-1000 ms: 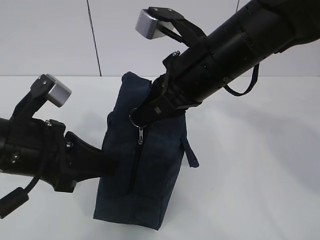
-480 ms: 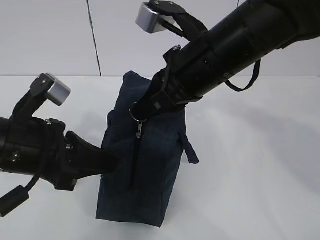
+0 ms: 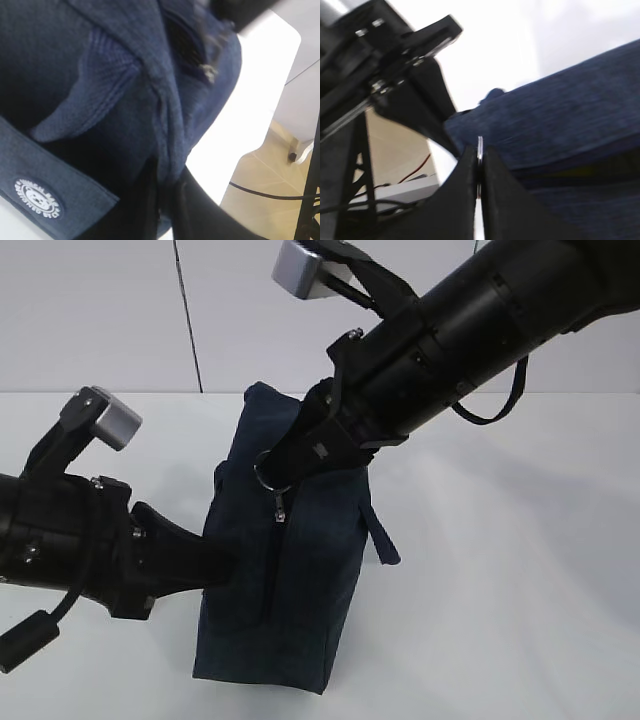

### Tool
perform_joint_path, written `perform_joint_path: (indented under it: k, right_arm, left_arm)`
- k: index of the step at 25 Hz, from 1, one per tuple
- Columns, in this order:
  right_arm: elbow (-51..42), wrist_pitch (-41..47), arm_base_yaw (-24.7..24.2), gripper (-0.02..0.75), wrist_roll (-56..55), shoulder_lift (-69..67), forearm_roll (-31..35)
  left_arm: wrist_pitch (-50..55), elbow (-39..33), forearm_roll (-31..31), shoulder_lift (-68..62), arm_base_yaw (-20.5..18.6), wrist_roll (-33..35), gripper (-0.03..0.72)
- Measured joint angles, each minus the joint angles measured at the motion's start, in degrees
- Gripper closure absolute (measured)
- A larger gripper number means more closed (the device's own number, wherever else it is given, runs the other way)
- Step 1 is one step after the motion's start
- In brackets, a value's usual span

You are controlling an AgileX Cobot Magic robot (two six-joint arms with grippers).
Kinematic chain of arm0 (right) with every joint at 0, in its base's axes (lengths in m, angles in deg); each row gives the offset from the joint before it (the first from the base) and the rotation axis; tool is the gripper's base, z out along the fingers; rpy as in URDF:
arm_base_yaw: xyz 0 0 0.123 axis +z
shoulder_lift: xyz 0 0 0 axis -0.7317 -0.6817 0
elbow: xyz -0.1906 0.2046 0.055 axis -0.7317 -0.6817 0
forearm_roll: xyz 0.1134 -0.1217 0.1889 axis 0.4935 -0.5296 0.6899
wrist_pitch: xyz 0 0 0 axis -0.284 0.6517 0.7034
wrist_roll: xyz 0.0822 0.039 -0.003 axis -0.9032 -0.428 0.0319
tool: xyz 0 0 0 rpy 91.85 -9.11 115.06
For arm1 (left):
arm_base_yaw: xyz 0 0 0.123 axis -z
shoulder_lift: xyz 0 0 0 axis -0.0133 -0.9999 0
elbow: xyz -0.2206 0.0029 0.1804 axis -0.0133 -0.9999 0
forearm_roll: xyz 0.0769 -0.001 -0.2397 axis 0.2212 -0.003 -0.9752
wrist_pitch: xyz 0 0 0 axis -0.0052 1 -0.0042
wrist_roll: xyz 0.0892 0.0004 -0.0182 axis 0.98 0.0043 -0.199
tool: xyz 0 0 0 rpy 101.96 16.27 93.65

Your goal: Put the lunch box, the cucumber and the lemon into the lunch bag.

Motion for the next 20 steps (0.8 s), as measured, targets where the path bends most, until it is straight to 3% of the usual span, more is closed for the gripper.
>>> perform_joint_path:
  k: [7, 20]
  right_arm:
    - [0.12, 3.53, 0.00, 0.718, 0.28, 0.21, 1.47]
    - [0.12, -2.97, 0.00, 0.718, 1.60, 0.21, 2.70]
  left_arm:
    - [0.00, 0.00, -1.33, 0.00, 0.00, 0.00, 0.676]
    - [-0.08, 0.00, -5.16, 0.00, 0.00, 0.75, 0.676]
